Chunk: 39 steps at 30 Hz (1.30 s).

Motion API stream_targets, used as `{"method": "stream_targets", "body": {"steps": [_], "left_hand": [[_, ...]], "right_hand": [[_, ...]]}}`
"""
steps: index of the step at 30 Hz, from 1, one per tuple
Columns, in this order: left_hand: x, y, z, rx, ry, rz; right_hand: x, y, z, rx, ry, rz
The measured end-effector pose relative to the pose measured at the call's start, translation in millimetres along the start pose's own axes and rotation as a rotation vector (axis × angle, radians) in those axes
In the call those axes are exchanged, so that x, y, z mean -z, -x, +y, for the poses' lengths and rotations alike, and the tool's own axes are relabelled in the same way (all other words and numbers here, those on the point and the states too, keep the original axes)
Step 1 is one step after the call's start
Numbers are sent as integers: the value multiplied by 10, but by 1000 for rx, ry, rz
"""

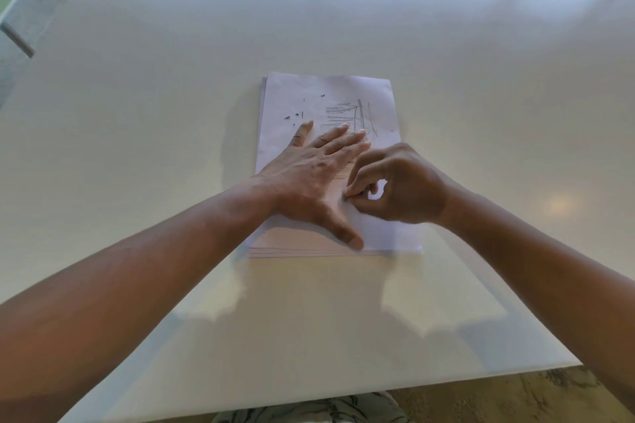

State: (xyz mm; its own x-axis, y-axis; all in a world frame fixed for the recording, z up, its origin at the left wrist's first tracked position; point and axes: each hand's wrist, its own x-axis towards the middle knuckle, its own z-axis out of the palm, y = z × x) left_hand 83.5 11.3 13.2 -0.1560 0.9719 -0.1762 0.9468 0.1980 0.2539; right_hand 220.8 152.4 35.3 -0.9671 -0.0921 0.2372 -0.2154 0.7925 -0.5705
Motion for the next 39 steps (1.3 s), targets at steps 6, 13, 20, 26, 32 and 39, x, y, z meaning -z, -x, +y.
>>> {"method": "stream_targets", "body": {"steps": [6, 13, 20, 26, 32, 39], "left_hand": [[15, 3, 3, 1, -10, -14], [-4, -3, -8, 0, -5, -6], [-7, -19, 7, -5, -25, 11], [-7, 6, -8, -3, -3, 8], [15, -3, 9, -10, -12, -2], [-5, 3, -3, -2, -20, -1]], "right_hand": [[-32, 34, 8, -120, 44, 152], [80, 22, 73, -239, 69, 166], [-151, -16, -213, -151, 13, 72], [84, -8, 38, -261, 74, 168], [-56, 22, -137, -157, 5, 38], [-5, 72, -67, -215, 34, 147]]}}
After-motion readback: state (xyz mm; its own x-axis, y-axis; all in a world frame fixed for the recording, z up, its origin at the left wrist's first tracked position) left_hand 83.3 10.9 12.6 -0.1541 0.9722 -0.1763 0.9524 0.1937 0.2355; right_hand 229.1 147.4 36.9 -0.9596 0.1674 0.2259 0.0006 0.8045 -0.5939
